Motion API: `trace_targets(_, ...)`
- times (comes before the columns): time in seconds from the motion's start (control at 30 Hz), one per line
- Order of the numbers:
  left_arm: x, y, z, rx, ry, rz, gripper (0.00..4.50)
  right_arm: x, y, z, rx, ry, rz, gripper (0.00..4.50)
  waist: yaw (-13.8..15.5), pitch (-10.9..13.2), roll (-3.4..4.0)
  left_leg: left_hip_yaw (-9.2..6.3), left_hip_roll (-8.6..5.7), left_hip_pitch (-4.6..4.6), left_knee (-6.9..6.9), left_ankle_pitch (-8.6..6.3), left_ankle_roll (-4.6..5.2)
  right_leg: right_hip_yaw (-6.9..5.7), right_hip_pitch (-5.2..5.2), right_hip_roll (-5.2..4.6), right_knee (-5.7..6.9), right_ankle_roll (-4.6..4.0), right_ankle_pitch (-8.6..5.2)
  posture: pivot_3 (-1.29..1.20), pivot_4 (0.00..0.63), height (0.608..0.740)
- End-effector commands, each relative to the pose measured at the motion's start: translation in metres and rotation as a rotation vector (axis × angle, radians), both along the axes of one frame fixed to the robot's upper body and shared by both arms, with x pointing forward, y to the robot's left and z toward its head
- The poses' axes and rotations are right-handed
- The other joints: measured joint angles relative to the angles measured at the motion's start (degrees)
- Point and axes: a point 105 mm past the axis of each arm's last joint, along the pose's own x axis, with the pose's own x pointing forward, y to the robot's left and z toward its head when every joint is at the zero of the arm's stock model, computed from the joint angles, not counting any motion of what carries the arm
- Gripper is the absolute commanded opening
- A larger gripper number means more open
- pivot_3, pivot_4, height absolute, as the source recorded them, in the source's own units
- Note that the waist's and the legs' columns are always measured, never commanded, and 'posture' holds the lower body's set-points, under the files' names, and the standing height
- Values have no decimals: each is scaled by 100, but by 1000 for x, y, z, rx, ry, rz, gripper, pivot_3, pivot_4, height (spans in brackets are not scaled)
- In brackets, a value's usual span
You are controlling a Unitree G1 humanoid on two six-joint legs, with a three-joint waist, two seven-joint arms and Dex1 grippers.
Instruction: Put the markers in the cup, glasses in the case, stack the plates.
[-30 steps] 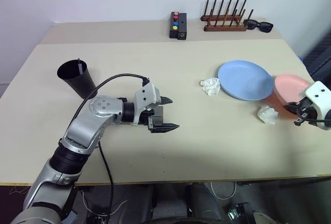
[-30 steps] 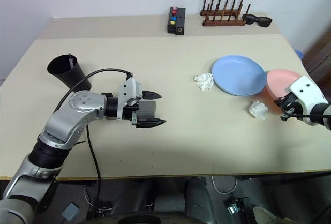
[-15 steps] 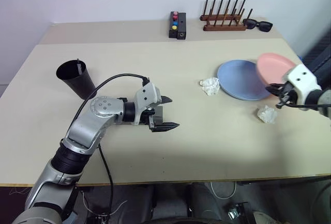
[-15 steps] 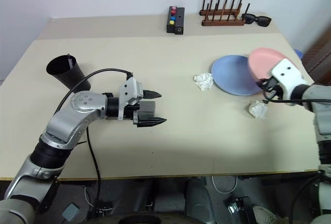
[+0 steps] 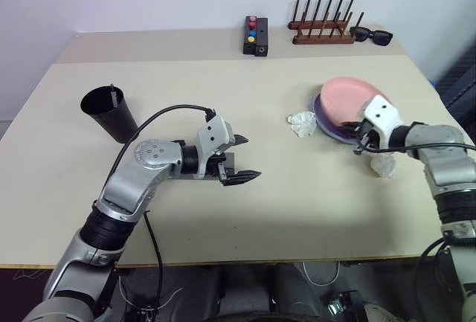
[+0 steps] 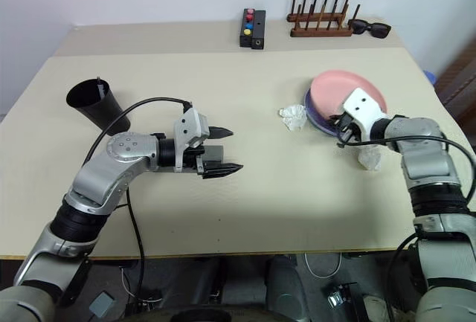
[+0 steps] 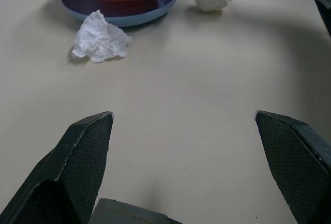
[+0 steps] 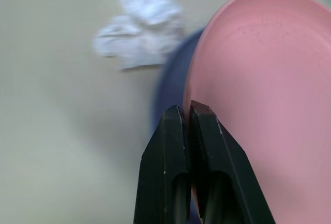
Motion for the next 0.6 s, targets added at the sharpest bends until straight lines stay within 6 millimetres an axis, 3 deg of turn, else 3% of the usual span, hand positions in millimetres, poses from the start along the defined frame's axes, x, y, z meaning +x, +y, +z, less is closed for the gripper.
trace_targets(0.03, -1, 1, 9, -22, -35, 15, 4500, 1, 6, 11, -9, -32, 38, 58, 9, 0, 0, 0, 0, 0, 0, 0, 0, 0, 0, 0, 0, 0, 0, 0, 150, 740)
trace_targets(0.6, -2, 0, 11, -46, -26, 31, 4500, -1, 7, 0, 30, 21, 41, 58, 2, 0, 0, 0, 0, 0, 0, 0, 0, 0, 0, 0, 0, 0, 0, 0, 150, 740)
